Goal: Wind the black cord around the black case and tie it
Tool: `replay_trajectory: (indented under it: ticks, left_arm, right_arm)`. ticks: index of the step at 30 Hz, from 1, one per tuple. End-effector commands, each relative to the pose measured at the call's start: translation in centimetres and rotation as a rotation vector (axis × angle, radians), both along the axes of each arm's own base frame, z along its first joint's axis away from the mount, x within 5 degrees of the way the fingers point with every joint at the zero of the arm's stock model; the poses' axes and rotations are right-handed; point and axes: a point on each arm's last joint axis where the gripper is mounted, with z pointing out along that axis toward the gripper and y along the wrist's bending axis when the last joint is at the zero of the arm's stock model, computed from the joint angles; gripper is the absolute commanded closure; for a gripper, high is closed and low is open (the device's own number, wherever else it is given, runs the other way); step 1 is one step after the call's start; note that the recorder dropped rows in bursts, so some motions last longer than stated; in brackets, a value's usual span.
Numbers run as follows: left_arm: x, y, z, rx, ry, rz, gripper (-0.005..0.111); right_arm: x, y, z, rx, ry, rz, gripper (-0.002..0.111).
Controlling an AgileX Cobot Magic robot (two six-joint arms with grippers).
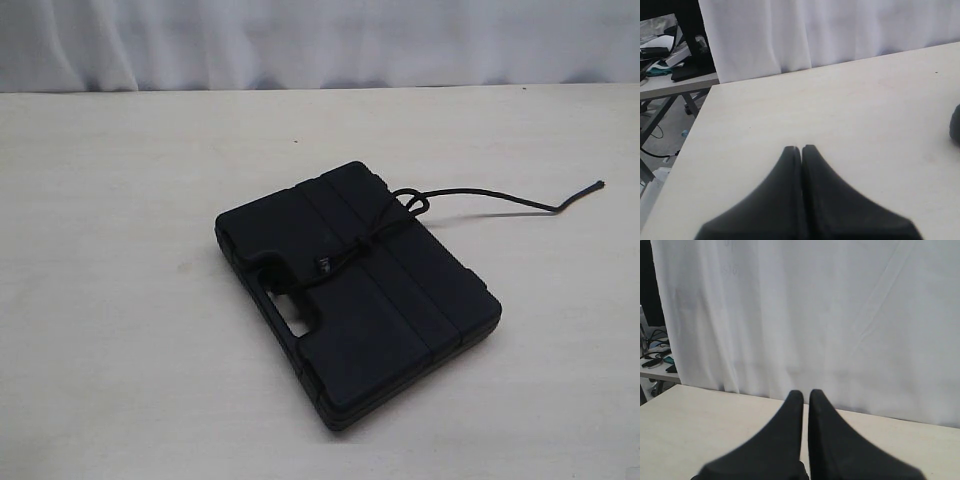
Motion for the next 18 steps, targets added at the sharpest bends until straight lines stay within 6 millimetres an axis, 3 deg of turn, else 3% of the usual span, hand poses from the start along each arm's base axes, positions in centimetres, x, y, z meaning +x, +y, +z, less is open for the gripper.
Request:
replay_trajectory:
  ticks: [1,18]
  left_arm:
    - [0.00,0.00,-0.03,-0.012,-0.005,0.004,0.107]
    - [-0.02,0.00,-0.11,-0.012,0.004,0.005,0.107]
  right_arm:
    - [-0.09,-0.02,-0.05,0.003,-0.001,0.002,0.104]
    - [-0.09,-0.04,-0.05,0.003,-0.001,0.000,0.104]
